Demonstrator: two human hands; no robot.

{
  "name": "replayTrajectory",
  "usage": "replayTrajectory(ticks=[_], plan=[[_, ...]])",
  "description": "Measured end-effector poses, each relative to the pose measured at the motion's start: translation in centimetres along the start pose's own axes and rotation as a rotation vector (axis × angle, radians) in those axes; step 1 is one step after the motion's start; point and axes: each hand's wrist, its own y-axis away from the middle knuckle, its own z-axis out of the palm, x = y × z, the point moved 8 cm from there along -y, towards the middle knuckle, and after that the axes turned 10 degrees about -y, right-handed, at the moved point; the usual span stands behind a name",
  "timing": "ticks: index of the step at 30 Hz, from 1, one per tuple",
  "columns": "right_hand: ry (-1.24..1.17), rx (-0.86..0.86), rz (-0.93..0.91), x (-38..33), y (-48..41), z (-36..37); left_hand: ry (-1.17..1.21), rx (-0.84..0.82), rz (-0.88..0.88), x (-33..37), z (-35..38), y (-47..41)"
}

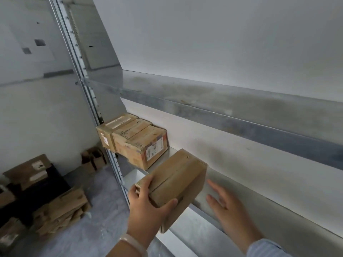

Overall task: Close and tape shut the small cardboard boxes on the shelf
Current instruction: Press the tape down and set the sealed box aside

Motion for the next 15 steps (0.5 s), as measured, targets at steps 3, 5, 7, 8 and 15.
replayTrajectory(ticks=[3,5,7,8,15], plan=[[-0.001,0.012,0.018,0.1,-2.5,1.9,-0.014,0.011,-0.029,-1.9,0.6,-4.1],[0.009,0.017,0.026,0.0,-4.1,2.6,-0.037,0.001,-0.06,-2.7,1.5,-6.5],[0.047,0.027,0.02,-0.2,-6.1,3.1,-0.027,-0.005,-0.1,-3.3,2.5,-8.6],[0.069,0.023,0.014,-0.3,-7.2,3.4,-0.011,-0.001,-0.125,-3.5,3.0,-9.6],[0.23,-0.068,-0.053,-1.5,-13.1,5.8,0.051,0.013,-0.188,-4.6,4.5,-14.2]])
